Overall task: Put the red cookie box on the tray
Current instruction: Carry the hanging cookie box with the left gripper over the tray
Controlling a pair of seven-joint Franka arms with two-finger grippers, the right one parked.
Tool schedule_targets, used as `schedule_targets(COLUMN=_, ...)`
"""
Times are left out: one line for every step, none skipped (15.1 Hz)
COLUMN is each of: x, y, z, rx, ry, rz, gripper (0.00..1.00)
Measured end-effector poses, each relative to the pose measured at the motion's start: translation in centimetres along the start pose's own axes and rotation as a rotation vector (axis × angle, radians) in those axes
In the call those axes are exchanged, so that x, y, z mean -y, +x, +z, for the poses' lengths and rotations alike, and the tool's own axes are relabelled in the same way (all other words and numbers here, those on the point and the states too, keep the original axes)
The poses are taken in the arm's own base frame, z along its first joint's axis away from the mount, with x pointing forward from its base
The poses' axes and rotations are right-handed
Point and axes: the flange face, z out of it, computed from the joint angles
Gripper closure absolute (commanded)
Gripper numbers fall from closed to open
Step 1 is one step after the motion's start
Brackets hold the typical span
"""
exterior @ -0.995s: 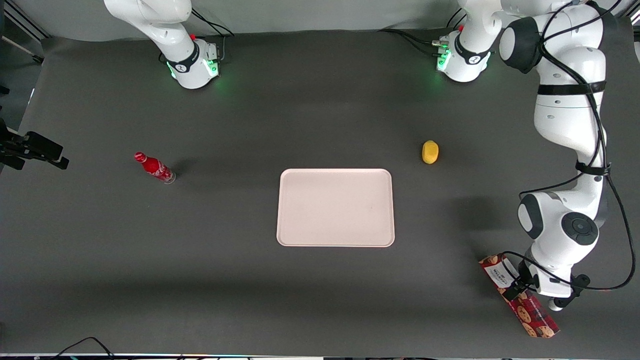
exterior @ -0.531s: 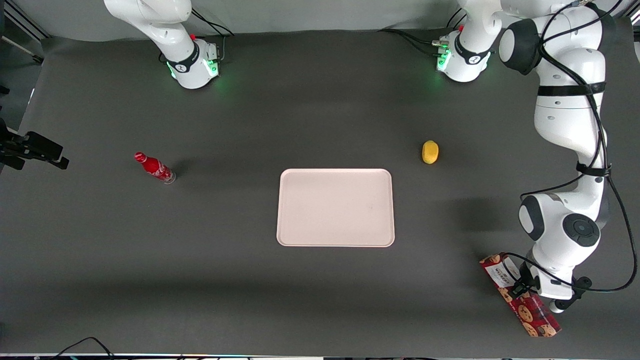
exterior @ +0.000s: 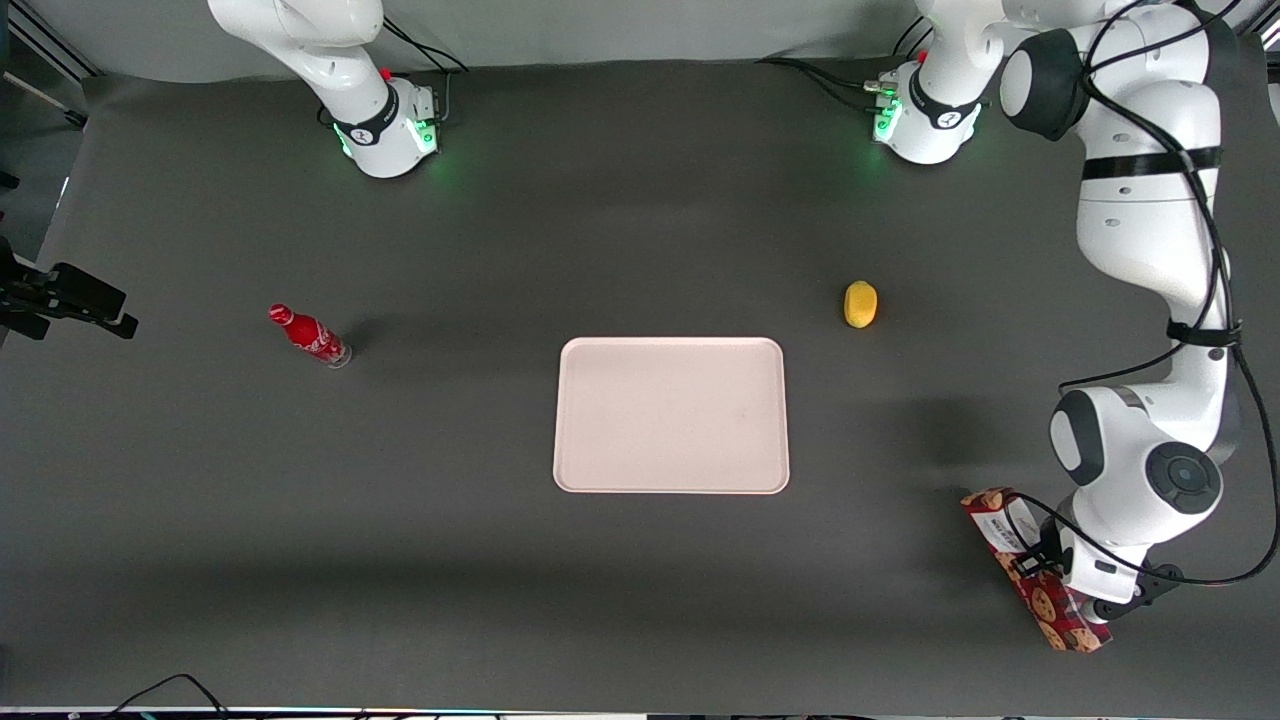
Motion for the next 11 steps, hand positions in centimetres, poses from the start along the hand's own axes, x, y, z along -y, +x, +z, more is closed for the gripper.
schedule_targets(x=-0.3, y=0.1, z=-1.3, rx=0.03, ry=0.008, rz=0.004, gripper=1.0)
schedule_targets(x=-0.6, y=0.3, z=-3.1, rx=0.051, ry=0.012, rz=0.006, gripper=1.0)
schedule_targets(x=-1.0, y=0.5, z=-5.3, rx=0.066, ry=0.011, rz=0.01, gripper=1.0)
schedule_targets(x=-1.5, y=0.5, z=-7.9, rx=0.079, ry=0.007, rz=0.016, gripper=1.0)
schedule_targets(x=-2.0, y=0.4, z=-10.6, rx=0.093, ry=0.003, rz=0.022, gripper=1.0)
schedule_targets(x=-2.4, y=0.3, z=-13.4, rx=0.102, ry=-0.002, rz=0.029, gripper=1.0)
schedule_targets(x=-2.8, y=0.0, z=-16.2, rx=0.109, ry=-0.008, rz=0.036, gripper=1.0)
schedule_targets(x=-3.2, y=-0.3, z=-18.7, rx=0.116, ry=-0.014, rz=0.044, gripper=1.0)
schedule_targets(x=-3.5, y=-0.8, z=-21.2, rx=0.124, ry=-0.019, rz=0.053, gripper=1.0)
schedule_targets(x=-3.8, y=-1.4, z=-23.5, rx=0.132, ry=-0.023, rz=0.062, gripper=1.0)
schedule_targets(x=-4.1, y=-2.0, z=-25.8, rx=0.14, ry=-0.027, rz=0.071, gripper=1.0)
